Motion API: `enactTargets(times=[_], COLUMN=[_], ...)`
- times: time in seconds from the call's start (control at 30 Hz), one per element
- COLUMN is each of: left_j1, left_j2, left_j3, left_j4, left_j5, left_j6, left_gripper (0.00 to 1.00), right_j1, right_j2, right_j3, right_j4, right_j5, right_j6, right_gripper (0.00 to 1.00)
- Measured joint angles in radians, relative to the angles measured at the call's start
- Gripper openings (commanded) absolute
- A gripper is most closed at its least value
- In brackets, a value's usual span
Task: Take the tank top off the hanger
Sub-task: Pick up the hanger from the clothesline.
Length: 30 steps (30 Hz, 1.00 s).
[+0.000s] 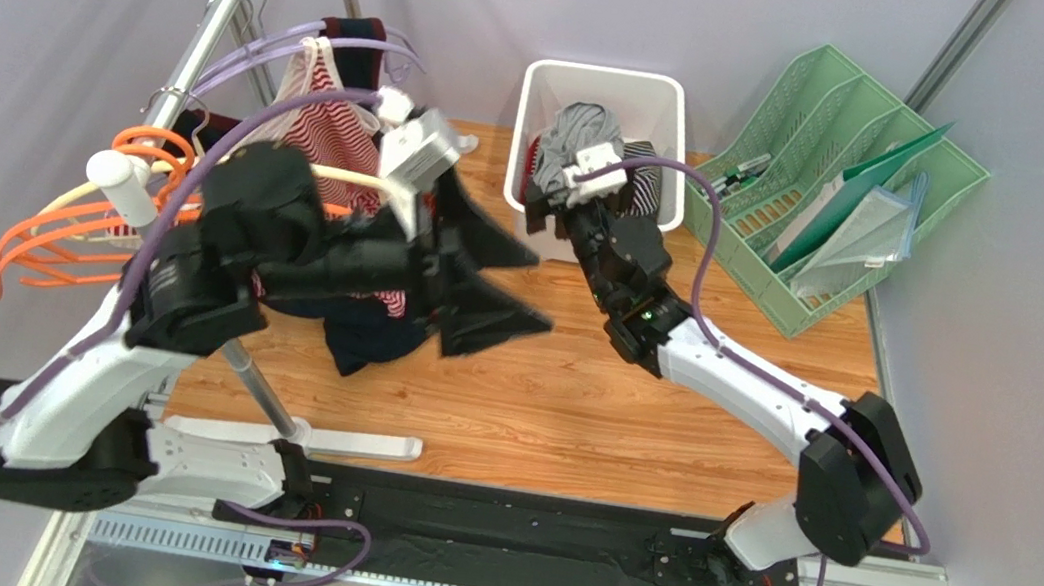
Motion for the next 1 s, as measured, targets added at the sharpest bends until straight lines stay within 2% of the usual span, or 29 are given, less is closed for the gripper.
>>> enactTargets(times=[0.13,0.3,0.43,0.53,0.73,0.83,0.87,0.9,1.0], left_j1=[0.063,0.235,0.298,0.313,0.336,0.37,0.383,0.394,0.414], left_j2=[0.225,0.394,0.456,0.47,0.403,0.417,0.433,0.454,0.486], left_j3=[0.278,0.425,0.443,0.441,0.335,0.396,0.436,0.482,0.536], left_j4=[-0.097,-0.156,-0.162,-0.158,-0.071,-0.076,-0.09,-0.1,-0.093], left_j5=[-0.166,-0.303,-0.486,-0.693,-1.056,-1.173,-1.202,-1.233,-1.306], left_j6=[-0.018,-0.095,-0.142,-0.202,-0.257,-0.266,-0.272,-0.277,-0.271], left_gripper=[0.87,0.9,0.87,0.85,0.83,0.84,0.84,0.99,0.99], right_j1=[-0.014,-0.013,-0.013,-0.013,-0.013,-0.013,-0.013,-0.013,-0.013], right_j2=[-0.118,-0.272,-0.407,-0.508,-0.68,-0.751,-0.773,-0.799,-0.862], right_j3=[-0.186,-0.315,-0.351,-0.353,-0.354,-0.354,-0.354,-0.355,-0.365], right_j4=[-0.092,-0.229,-0.341,-0.429,-0.573,-0.628,-0.638,-0.649,-0.669], right_j5=[0.023,0.047,0.085,0.114,0.129,0.132,0.135,0.138,0.149], right_j6=[0.126,0.294,0.405,0.481,0.566,0.581,0.583,0.584,0.586], right_gripper=[0.91,0.91,0.91,0.91,0.9,0.9,0.9,0.9,0.9])
